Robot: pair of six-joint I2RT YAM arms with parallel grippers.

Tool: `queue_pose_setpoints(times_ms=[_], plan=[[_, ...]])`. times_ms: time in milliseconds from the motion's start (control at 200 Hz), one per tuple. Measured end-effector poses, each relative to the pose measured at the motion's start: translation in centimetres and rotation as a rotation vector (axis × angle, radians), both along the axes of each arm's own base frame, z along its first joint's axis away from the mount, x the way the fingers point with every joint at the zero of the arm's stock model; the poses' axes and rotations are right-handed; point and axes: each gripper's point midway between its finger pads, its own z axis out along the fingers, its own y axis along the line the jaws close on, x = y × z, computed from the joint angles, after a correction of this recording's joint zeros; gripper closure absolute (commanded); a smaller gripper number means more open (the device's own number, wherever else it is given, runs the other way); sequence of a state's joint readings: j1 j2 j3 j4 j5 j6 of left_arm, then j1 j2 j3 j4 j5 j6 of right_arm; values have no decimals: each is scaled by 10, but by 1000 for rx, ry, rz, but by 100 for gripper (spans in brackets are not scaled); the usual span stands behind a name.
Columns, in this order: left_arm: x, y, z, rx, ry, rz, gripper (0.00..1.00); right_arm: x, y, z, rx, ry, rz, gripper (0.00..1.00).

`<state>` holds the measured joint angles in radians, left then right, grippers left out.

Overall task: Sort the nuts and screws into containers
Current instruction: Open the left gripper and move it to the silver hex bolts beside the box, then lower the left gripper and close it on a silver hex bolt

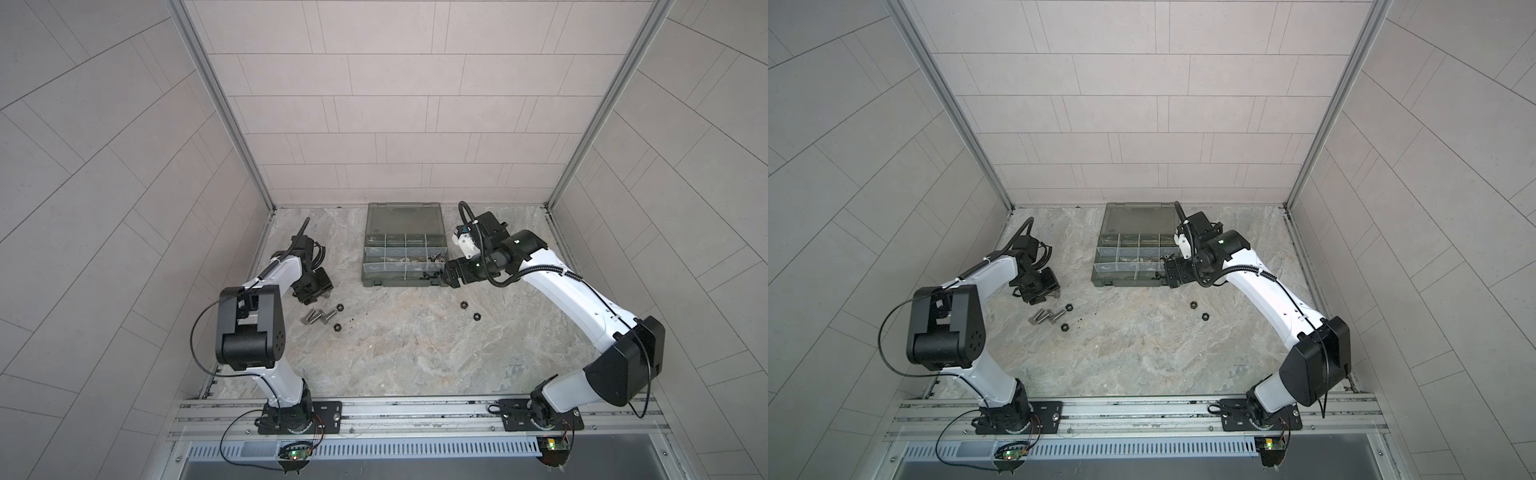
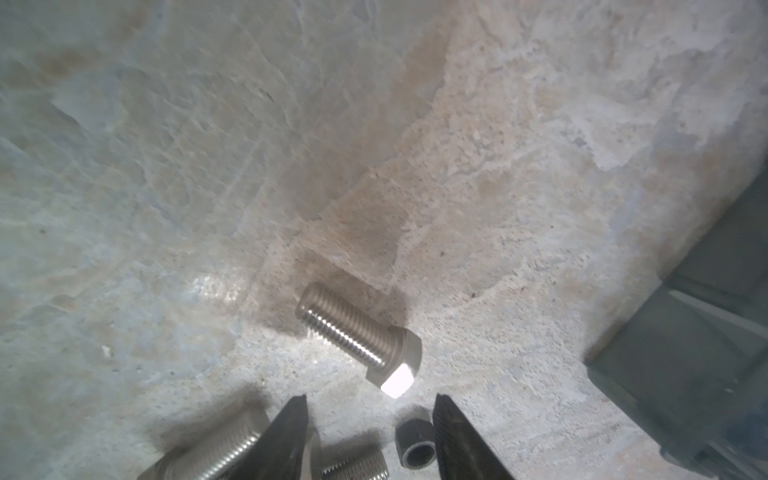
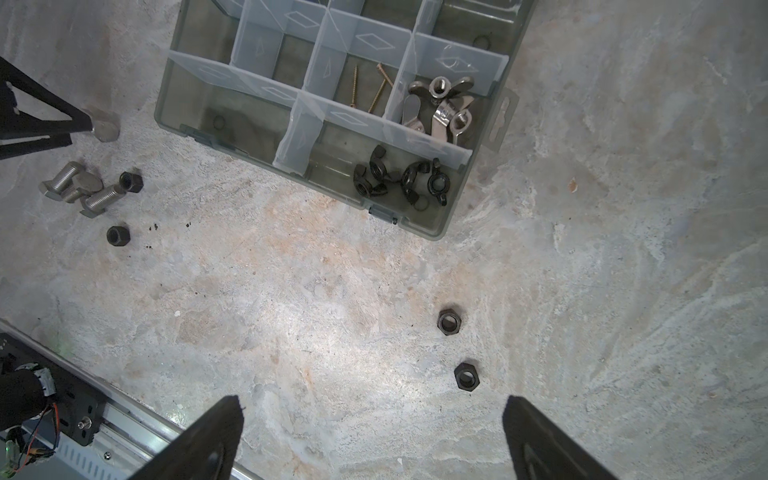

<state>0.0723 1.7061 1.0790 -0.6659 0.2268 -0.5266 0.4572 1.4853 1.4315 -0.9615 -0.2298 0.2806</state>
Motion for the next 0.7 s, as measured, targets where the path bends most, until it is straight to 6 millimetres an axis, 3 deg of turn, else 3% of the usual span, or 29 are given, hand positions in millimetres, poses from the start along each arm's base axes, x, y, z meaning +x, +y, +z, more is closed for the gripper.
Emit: queue_pose_setpoints(times_ms=[695], plan=[[21,14,-13,6,15,30,48,6,-8,-4,-12,7,-19,1]])
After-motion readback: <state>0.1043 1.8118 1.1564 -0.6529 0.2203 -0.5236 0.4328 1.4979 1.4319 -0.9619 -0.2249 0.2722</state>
